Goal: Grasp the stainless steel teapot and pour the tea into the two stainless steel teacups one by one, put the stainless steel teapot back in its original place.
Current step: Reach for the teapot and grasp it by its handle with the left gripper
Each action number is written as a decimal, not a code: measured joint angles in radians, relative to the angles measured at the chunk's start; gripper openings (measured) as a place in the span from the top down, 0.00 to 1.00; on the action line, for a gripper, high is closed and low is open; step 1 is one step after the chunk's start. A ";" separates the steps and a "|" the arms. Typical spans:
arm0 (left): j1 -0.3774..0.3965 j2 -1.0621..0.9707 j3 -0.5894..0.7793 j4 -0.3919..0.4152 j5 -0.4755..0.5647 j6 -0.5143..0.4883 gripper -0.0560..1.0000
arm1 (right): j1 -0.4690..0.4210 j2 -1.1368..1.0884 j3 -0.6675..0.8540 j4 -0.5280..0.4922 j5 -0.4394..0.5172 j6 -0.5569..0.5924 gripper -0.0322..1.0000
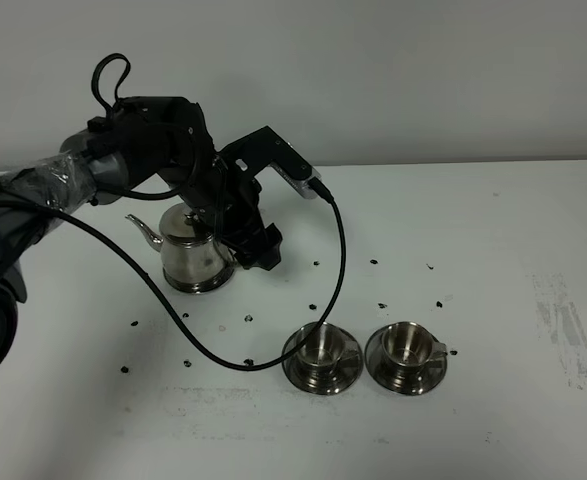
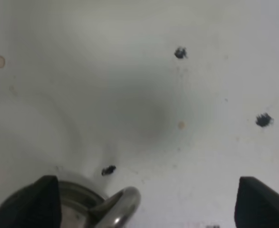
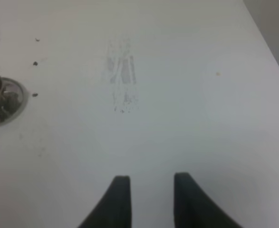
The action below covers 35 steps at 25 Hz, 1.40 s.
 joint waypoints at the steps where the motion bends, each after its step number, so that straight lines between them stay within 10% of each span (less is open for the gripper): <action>1: 0.000 -0.005 0.000 0.000 0.007 0.000 0.27 | 0.000 0.000 0.000 0.000 0.000 0.000 0.75; 24: 0.000 -0.025 0.000 0.024 0.261 -0.002 0.27 | 0.000 0.000 0.000 0.000 0.000 0.000 0.75; 35: -0.009 -0.153 0.031 0.023 0.212 -0.004 0.27 | 0.000 0.000 0.000 0.000 0.000 0.000 0.75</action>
